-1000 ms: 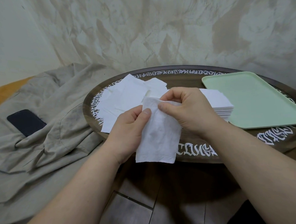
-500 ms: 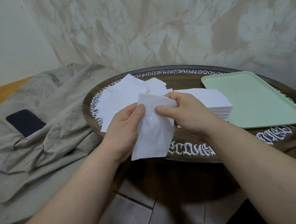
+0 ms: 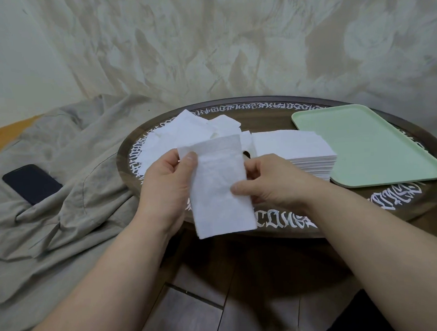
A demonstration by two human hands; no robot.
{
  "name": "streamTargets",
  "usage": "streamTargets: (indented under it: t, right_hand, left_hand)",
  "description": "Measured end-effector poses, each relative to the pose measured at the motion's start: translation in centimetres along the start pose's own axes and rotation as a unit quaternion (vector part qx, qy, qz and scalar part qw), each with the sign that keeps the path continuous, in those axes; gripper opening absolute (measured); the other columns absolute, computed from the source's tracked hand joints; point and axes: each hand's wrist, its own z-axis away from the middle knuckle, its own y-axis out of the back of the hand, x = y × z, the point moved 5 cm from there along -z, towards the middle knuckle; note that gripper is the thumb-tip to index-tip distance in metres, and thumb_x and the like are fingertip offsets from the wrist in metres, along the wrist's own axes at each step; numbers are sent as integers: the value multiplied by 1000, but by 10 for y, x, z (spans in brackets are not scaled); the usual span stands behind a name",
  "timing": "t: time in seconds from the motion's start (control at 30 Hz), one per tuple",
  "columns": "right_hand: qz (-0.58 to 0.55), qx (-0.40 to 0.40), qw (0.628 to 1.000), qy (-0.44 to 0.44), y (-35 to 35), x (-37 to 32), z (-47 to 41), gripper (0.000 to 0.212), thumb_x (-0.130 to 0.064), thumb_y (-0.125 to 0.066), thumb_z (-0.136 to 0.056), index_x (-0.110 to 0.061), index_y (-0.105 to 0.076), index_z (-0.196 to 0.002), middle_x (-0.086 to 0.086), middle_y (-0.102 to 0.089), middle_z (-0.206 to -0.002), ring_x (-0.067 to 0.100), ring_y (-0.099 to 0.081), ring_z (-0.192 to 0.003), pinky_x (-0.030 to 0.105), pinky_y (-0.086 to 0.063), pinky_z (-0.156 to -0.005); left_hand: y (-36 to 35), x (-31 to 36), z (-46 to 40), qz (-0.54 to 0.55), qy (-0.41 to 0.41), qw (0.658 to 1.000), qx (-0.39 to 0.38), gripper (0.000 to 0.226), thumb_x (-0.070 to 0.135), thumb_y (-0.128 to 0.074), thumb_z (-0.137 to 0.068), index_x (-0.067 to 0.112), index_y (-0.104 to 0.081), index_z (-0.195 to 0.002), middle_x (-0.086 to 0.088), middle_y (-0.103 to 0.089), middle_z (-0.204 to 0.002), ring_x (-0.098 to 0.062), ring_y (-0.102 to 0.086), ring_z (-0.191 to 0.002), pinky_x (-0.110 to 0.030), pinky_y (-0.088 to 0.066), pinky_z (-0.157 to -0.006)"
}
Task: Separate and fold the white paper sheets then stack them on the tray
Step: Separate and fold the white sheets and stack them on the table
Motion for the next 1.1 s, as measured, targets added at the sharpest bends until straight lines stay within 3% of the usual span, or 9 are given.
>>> streamTargets:
  t: [0.2, 0.3, 0.43, 0.6, 0.7, 0.83, 0.93, 1.03, 1.1]
  right_hand:
    - [84, 109, 990, 41, 24, -7, 7, 10, -14, -68, -84, -15, -62, -75, -2, -62, -75, 11, -56, -67, 15, -40, -51]
    - [126, 94, 986, 48, 23, -5, 10, 7, -13, -66, -84, -16, -66, -78, -3, -65, -76, 12, -58, -69, 20, -44, -57]
    - [154, 100, 982, 41, 27, -5, 13, 3, -15, -68, -82, -15, -66, -79, -1, -65, -78, 15, -59, -72, 27, -45, -63]
    - [60, 115, 992, -9, 43, 8, 18, 10, -6, -65, -84, -4, -61, -75, 8, -59, -73, 18, -54, -61, 26, -46, -53]
    - [108, 141, 984, -4, 49, 19, 17, 13, -7, -61, -83, 6, -61, -84, 14, -60, -76, 23, -55, -66, 28, -43, -56]
    - [390, 154, 908, 25, 49, 24, 20, 16, -18, -55, -85, -6, -54, -75, 11, -58, -76, 26, -50, -73, 33, -32, -57]
    - [513, 101, 851, 56, 47, 26, 27, 7, -26, -54, -90, -19, -56, -91, -1, -55, -94, 21, -50, -90, 31, -40, -67]
    - [605, 108, 774, 152, 59, 29, 36, 19, -26, -66, -85, -13, -58, -98, 3, -56, -100, 27, -50, -99, 37, -48, -71]
    - [620, 131, 755, 165, 74, 33, 38, 40, -22, -82, -69, -6, -63, -100, 13, -63, -103, 36, -56, -96, 42, -54, -70]
  left_hand:
    - [5, -17, 0, -155, 70, 984, -45, 16, -5, -62, -87, 9, -60, -79, -9, -68, -75, -17, -65, -65, -22, -55, -54]
    - [-1, -25, 5, -196, 97, 972, -84, 4, 7, -63, -91, 8, -65, -88, -9, -73, -81, -15, -68, -66, -24, -56, -57]
    - [-3, -26, 2, -217, 64, 972, -62, 18, 13, -55, -97, 10, -71, -88, -11, -75, -85, -22, -67, -70, -36, -56, -67]
    - [1, -28, 1, -144, 96, 984, -30, 18, 13, -53, -100, 14, -66, -86, -4, -72, -83, -14, -65, -68, -25, -54, -56]
    - [0, -41, 6, -177, 126, 974, -65, 9, 7, -62, -93, 8, -69, -88, -15, -74, -88, -25, -66, -73, -36, -56, -68]
    - [-12, -56, 14, -276, 124, 948, -96, 6, 17, -69, -83, 14, -72, -87, -6, -75, -86, -23, -70, -79, -37, -57, -72]
    - [-26, -59, 15, -387, 103, 911, -103, 11, 17, -66, -86, 7, -67, -86, 1, -65, -76, -17, -64, -68, -27, -57, -61]
    - [-33, -63, 7, -433, 99, 889, -109, 22, 20, -66, -86, -1, -66, -93, -9, -67, -83, -26, -68, -74, -44, -60, -75]
    - [-40, -63, 4, -480, 84, 863, -136, 21, 24, -66, -85, 7, -70, -97, -8, -71, -91, -25, -68, -86, -44, -55, -83]
